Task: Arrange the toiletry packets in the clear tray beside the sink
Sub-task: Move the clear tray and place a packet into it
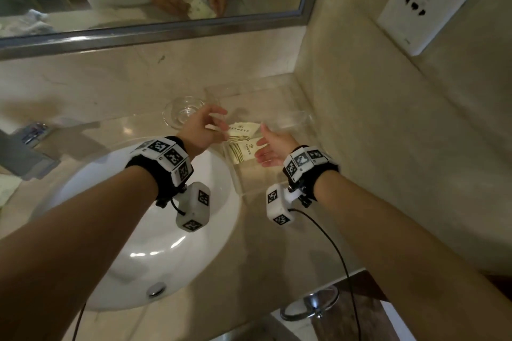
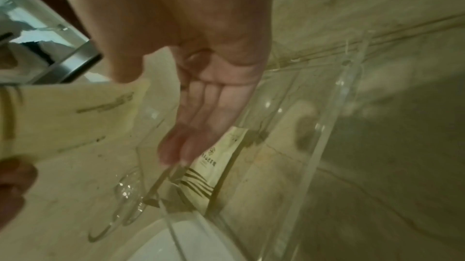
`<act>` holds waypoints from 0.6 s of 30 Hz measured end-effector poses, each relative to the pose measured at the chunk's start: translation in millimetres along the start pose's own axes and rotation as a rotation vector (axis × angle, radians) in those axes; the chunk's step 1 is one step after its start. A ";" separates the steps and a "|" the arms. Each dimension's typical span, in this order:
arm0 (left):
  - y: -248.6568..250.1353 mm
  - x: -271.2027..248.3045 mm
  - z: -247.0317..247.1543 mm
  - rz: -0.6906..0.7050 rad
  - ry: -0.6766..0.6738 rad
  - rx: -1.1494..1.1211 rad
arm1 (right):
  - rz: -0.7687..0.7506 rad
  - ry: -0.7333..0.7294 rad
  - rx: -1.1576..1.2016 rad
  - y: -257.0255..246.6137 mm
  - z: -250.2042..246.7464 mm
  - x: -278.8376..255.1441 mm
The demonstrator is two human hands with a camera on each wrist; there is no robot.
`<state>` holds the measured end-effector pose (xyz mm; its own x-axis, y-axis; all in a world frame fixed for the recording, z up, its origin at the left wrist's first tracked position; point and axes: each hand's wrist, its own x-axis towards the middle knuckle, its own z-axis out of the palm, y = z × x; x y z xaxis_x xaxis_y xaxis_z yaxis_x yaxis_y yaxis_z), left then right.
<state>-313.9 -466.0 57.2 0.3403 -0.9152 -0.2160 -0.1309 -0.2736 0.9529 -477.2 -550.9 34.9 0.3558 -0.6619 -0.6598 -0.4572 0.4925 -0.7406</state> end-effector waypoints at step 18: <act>3.3 9.6 38.3 -0.132 -0.012 0.083 | 0.097 0.288 0.458 32.7 -53.8 3.9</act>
<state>-346.7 -487.0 50.1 0.3485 -0.8730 -0.3411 -0.1625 -0.4147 0.8954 -534.6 -567.8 14.9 0.0633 -0.6975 -0.7138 -0.0520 0.7119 -0.7003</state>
